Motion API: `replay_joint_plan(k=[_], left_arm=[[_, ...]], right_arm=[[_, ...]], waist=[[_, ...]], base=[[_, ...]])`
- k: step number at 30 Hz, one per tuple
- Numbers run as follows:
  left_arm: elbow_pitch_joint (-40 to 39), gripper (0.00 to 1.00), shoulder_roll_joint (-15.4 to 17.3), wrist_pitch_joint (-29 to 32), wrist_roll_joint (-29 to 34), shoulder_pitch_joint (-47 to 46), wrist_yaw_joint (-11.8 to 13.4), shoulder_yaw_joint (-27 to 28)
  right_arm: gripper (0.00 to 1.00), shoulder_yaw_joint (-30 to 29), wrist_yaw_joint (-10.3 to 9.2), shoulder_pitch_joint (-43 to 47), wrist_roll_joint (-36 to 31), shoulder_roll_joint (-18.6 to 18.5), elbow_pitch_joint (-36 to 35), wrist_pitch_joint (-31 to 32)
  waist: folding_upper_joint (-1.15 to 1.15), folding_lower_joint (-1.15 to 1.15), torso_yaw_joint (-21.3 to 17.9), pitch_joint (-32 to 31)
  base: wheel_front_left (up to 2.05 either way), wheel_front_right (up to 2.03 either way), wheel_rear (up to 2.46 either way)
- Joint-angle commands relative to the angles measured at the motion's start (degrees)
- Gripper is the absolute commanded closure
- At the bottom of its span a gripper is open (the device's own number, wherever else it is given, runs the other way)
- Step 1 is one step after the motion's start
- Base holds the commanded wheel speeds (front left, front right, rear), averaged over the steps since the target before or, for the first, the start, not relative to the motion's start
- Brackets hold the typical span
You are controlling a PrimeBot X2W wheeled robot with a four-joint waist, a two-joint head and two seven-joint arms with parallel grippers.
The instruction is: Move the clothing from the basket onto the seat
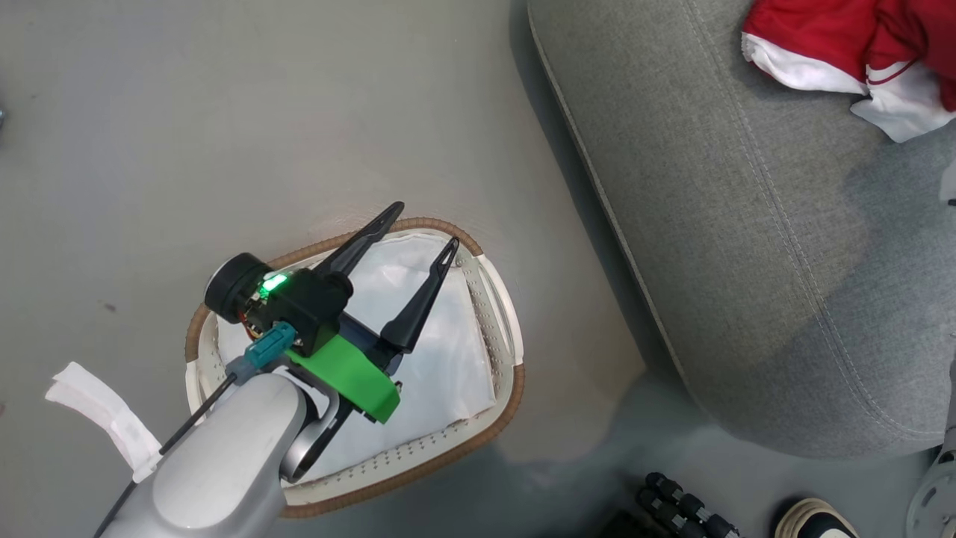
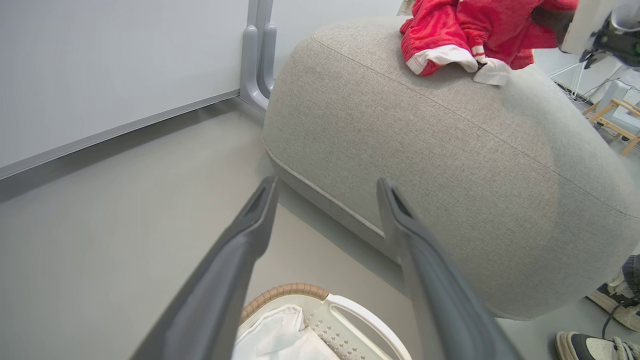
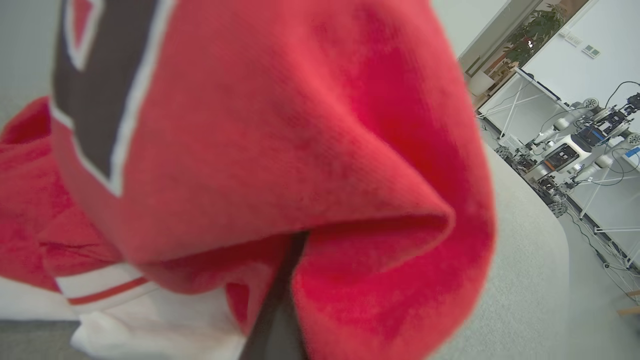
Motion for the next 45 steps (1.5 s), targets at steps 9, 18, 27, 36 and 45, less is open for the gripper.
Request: replay_joint_plan(k=[9,18,27,36,45], left_arm=[[1.2,0.0,-0.8,0.0,-0.2,1.9,-0.2,1.4],[3.1,0.0,-3.4,0.0,-0.5,5.6,-0.2,4.0],[4.6,0.0,-5.5,0.0,0.1,9.6,-0.2,7.7],[5.8,0.0,-9.3,0.0,5.2,13.1,-0.2,18.9],[4.2,0.0,-13.9,0.0,13.1,17.5,-0.2,31.8]], right_arm=[[0.0,-2.0,-0.08,7.7,2.0,2.8,-3.2,-0.1],[0.0,3.2,-0.08,17.8,6.5,3.8,-9.4,-0.1],[0.0,11.9,-0.08,25.1,11.4,5.4,-17.7,-0.1],[0.0,23.7,-0.08,27.4,19.5,6.6,-22.3,-0.1],[0.0,30.6,-0.08,29.1,26.2,6.7,-22.3,-0.1]], waist=[[0.0,-0.01,-2.2,-4.8],[0.0,-0.01,-1.9,-11.2],[0.0,-0.01,-0.2,-15.9],[0.0,-0.01,5.3,-19.4],[0.0,-0.01,12.5,-21.5]], base=[[0.0,0.0,0.0],[0.0,0.0,0.0],[0.0,0.0,0.0],[0.0,0.0,0.0],[0.0,0.0,0.0]])
